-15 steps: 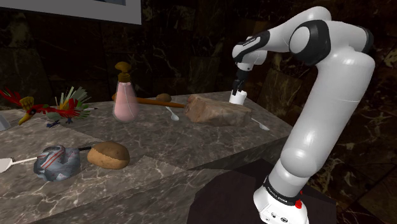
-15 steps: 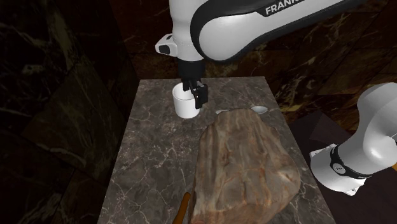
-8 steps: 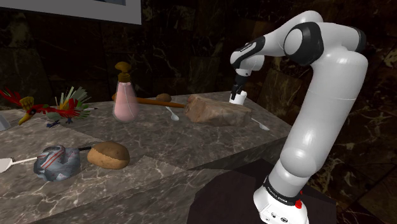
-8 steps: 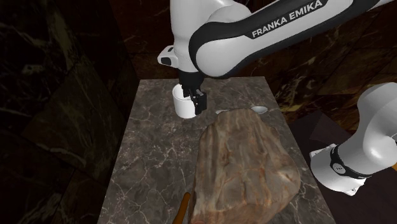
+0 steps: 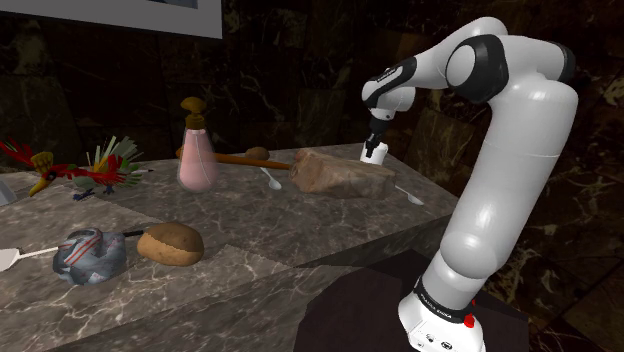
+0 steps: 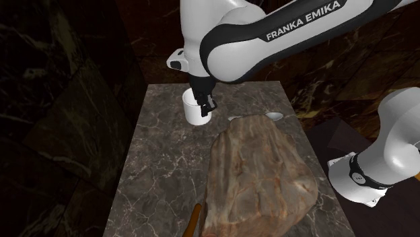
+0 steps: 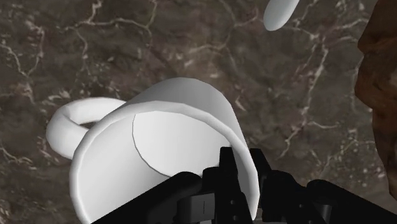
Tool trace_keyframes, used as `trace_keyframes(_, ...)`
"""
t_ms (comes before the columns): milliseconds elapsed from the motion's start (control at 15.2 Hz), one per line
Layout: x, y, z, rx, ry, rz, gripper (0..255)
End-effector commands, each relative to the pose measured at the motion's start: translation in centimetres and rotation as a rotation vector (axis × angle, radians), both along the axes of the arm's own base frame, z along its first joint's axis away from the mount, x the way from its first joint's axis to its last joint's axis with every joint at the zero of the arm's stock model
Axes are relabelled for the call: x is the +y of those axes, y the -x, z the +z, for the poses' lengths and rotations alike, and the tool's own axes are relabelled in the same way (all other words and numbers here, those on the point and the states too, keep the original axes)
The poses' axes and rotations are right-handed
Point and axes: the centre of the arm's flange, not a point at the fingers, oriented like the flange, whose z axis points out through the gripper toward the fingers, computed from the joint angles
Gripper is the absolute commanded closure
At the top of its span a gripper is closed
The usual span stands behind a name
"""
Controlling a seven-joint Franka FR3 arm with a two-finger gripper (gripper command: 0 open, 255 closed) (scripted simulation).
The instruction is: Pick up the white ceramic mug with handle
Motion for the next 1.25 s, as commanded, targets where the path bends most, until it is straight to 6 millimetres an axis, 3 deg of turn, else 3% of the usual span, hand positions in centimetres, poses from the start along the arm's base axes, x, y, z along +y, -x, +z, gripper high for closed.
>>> trace_keyframes(0, 0.0, 0.0, 0.0, 0.000, 0.000, 0.000, 255)
trace_keyframes(1056, 0.0, 0.0, 7.9, 0.000, 0.000, 0.000, 255)
trace_keyframes(1188, 0.0, 0.0, 8.0, 0.000, 0.000, 0.000, 255)
